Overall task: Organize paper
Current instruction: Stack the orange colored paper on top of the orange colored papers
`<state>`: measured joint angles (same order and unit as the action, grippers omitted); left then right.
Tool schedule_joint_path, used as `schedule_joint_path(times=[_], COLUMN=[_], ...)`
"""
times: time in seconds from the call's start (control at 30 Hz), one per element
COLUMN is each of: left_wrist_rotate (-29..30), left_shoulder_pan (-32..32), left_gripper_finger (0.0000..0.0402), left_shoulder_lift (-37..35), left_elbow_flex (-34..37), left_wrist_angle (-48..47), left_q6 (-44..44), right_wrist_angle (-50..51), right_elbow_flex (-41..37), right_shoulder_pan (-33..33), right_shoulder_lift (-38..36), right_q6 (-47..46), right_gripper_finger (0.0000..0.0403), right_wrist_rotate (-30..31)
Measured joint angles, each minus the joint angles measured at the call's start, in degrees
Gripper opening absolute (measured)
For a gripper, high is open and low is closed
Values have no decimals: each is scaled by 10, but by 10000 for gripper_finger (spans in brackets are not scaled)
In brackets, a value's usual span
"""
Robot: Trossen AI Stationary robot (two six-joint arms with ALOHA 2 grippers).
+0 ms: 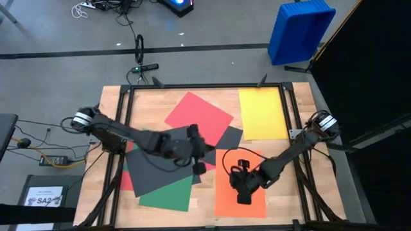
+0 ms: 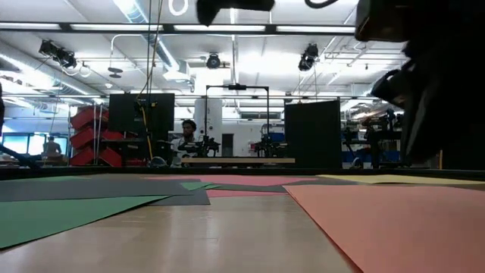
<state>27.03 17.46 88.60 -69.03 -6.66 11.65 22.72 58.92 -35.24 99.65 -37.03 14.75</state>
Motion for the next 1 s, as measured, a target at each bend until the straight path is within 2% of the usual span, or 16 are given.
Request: schedule_joint_path(times=[0.13,0.27,0.73,1.0], left_wrist_rotate=[42,48,59,53], left_shoulder_pan=[34,49,51,52], left_gripper_finger=[0,0,0,0], left_shoulder_lift=[-6,-3,-1,-1], left_elbow_flex=[38,48,53,53], left_wrist_angle=[62,117,133,131], left_q6=[24,25,22,22], right_wrist_angle=[18,43,77,140], right_elbow_flex=[0,0,-33,-34], right_shoulder_pan=[9,13,24,13], right_shoulder_lift=[4,5,5,3], right_q6=[12,13,5,-3], right_gripper_finger=[0,0,0,0], right_wrist_rotate=[-20,-30,-77,-100])
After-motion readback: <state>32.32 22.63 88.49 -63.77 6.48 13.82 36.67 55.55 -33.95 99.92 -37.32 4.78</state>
